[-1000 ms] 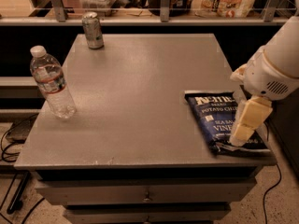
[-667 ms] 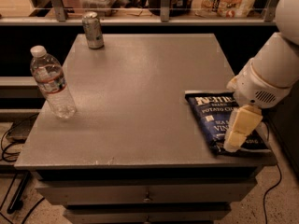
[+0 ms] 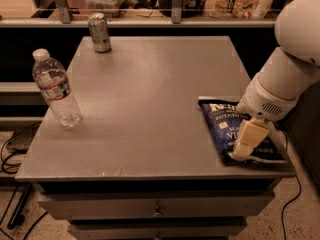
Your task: Move blue chip bag near 7up can
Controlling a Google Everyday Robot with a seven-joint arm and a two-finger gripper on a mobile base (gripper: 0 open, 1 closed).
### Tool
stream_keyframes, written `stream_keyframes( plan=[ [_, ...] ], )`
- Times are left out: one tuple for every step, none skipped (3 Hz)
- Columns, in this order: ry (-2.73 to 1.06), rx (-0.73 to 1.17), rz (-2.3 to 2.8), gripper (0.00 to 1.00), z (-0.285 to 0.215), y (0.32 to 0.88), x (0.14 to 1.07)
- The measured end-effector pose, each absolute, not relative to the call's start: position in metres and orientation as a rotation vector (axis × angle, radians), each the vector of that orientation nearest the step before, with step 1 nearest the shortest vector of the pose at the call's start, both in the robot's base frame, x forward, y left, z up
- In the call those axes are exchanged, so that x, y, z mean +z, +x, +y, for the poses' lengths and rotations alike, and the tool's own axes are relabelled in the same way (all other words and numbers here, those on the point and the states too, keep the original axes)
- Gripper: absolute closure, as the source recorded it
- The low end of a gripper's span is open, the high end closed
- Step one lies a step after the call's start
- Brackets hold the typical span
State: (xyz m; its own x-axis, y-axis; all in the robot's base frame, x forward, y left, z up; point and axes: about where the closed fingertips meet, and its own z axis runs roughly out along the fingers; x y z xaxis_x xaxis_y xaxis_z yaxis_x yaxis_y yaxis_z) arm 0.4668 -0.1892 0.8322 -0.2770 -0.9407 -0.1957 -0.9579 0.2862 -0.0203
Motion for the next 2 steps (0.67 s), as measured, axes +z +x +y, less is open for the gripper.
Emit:
stream_keyframes(
  plan=[
    [-1.787,0.099,2.349,0.47,-0.183,0.47,0.848],
    [-1.787,0.062,2.312,0.71,-0.175,0.474,0.868]
  ],
)
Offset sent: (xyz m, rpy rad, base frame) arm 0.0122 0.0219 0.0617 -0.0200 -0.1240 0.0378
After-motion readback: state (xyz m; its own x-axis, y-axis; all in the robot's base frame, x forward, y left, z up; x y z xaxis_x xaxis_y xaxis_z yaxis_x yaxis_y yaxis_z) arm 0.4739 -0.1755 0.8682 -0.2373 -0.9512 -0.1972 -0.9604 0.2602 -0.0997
